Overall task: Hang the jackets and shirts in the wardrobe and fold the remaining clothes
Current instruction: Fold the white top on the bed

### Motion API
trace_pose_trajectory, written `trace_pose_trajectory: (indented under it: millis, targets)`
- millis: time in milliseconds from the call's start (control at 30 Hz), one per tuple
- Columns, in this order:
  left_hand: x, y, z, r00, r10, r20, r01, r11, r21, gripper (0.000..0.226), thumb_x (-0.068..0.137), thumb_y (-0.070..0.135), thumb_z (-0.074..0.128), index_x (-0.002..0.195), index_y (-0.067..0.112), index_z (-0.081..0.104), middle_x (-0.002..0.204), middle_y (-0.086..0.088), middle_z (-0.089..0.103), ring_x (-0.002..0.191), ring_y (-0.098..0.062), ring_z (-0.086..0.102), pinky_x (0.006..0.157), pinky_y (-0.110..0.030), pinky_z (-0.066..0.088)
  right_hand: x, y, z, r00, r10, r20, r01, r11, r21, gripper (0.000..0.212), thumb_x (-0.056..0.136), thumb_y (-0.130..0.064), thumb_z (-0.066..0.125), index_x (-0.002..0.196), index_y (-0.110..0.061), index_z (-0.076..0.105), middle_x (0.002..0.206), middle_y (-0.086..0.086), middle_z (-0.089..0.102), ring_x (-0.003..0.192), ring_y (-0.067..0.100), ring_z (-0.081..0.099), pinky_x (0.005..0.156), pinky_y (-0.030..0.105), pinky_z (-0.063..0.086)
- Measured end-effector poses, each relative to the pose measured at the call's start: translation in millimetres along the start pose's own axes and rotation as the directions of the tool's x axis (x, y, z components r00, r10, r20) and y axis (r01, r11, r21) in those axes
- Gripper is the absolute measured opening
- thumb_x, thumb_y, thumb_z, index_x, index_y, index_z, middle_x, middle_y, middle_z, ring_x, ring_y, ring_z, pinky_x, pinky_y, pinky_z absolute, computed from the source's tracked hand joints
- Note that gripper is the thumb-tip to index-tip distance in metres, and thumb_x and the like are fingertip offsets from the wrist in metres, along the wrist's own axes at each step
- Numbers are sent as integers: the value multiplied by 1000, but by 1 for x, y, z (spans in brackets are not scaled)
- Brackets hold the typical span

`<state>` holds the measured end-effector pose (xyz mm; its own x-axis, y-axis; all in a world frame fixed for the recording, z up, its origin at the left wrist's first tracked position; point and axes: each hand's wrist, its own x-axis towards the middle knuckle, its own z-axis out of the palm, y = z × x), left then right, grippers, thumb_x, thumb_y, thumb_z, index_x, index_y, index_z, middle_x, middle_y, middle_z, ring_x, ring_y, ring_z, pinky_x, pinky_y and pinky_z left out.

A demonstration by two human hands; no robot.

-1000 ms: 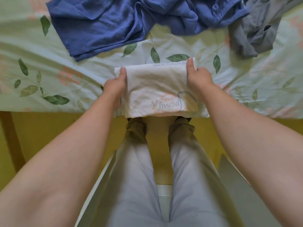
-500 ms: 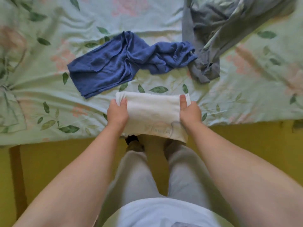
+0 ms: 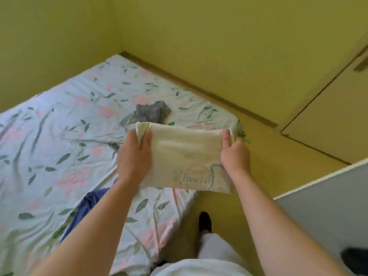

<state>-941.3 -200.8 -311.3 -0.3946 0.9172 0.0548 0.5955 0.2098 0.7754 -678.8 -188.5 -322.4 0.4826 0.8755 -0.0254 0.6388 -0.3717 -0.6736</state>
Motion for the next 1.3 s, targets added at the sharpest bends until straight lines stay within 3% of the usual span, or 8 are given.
trace_pose_trajectory:
  millis: [233, 533, 633, 833, 1033, 1133, 1233, 1300]
  targets:
    - [-27, 232, 28, 882, 471, 4, -449, 844, -293, 36, 98, 52, 55, 79, 22, 46, 66, 9, 55, 63, -3, 53, 49, -25, 29, 11, 20, -226, 869, 117, -480, -51, 988, 148, 62, 99, -69, 25, 93, -13, 52, 81, 1, 53, 80, 26, 50, 69, 35, 37]
    - [-160, 464, 93, 592, 804, 49, -599, 480, -641, 29, 98, 42, 60, 83, 20, 52, 66, 8, 59, 66, -3, 55, 45, -18, 33, -45, 107, -471, 493, 238, -837, -134, 971, 197, 54, 101, -66, 28, 83, -18, 45, 69, -10, 42, 73, 23, 41, 64, 36, 29]
    - [-208, 519, 109, 501, 865, 30, -569, 355, -742, 27, 98, 41, 61, 88, 17, 57, 72, 3, 62, 72, -6, 55, 51, -16, 37, -72, 129, -533, 396, 228, -889, -144, 972, 185, 54, 101, -65, 27, 92, -17, 48, 74, -9, 43, 76, 21, 44, 65, 35, 31]
    - [-311, 617, 131, 339, 941, -1, -510, 182, -841, 24, 98, 45, 60, 90, 22, 57, 74, 10, 59, 63, 10, 54, 50, -11, 33, -151, 154, -635, 176, 201, -964, -274, 950, 148, 56, 100, -68, 24, 97, -17, 49, 76, -9, 49, 65, 3, 44, 51, 23, 26]
    - [-436, 691, 134, 91, 995, 46, -257, 68, -964, 26, 98, 41, 61, 95, 15, 64, 78, 4, 63, 69, -19, 56, 60, -35, 41, -257, 161, -704, -16, 192, -981, -462, 869, 177, 65, 100, -68, 24, 113, -12, 53, 94, 1, 59, 76, 12, 54, 57, 27, 36]
    - [-503, 713, 129, -40, 998, 52, -80, 48, -996, 25, 97, 39, 64, 98, 14, 68, 86, -5, 69, 80, -25, 60, 70, -40, 49, -312, 159, -721, -148, 188, -971, -538, 808, 239, 57, 102, -64, 28, 113, -14, 52, 89, -3, 55, 69, 4, 45, 55, 19, 29]
    - [-568, 719, 121, -212, 974, 82, 35, 92, -995, 23, 97, 39, 64, 92, 17, 68, 85, -1, 71, 84, -29, 66, 72, -39, 51, -365, 151, -726, -213, 198, -957, -678, 675, 290, 61, 105, -55, 32, 135, -7, 53, 123, 18, 61, 97, 27, 60, 71, 30, 40]
    - [-609, 718, 115, -338, 937, 86, 111, 130, -985, 30, 98, 38, 63, 90, 9, 68, 87, -11, 71, 87, -36, 67, 75, -45, 54, -398, 147, -728, -269, 220, -938, -747, 568, 347, 59, 106, -52, 32, 132, -6, 57, 131, 25, 60, 107, 37, 59, 84, 38, 43]
